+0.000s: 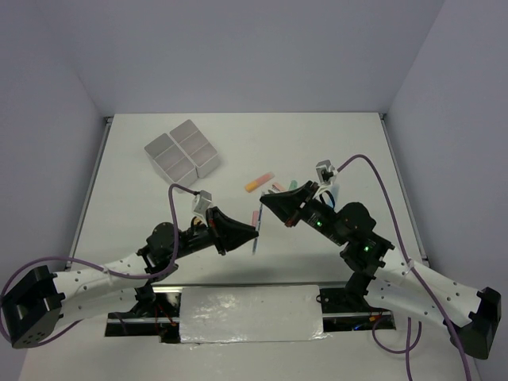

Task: Sort the stationery into containers
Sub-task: Close the pen cap on the pen.

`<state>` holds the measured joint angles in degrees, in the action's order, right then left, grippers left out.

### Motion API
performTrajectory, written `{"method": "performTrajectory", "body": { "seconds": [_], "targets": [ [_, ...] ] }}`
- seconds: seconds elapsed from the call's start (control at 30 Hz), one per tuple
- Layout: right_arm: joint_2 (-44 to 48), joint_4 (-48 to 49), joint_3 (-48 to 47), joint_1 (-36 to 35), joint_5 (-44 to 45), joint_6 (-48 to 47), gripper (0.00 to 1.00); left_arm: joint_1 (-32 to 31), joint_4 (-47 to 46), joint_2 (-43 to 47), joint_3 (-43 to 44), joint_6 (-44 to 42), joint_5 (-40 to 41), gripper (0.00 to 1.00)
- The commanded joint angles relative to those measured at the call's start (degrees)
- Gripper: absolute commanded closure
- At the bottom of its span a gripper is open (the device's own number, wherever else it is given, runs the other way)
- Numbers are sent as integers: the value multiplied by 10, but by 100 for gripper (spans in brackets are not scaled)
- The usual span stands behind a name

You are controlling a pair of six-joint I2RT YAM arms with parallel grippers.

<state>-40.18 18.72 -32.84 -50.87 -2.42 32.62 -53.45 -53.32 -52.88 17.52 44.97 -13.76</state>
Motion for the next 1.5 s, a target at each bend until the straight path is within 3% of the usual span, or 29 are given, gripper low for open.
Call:
{"method": "performTrajectory", "body": {
  "seconds": [0.0,1.13,1.47],
  "targets": [
    [5,23,12,-10,-7,3,100,-3,-42,16,16,-16,12,100],
    [21,3,19,-21,-7,-27,100,-3,-40,7,44,-29,36,100],
    [23,54,58,-26,-7,-21,89,-3,-58,5,55,-24,49,100]
  ]
}}
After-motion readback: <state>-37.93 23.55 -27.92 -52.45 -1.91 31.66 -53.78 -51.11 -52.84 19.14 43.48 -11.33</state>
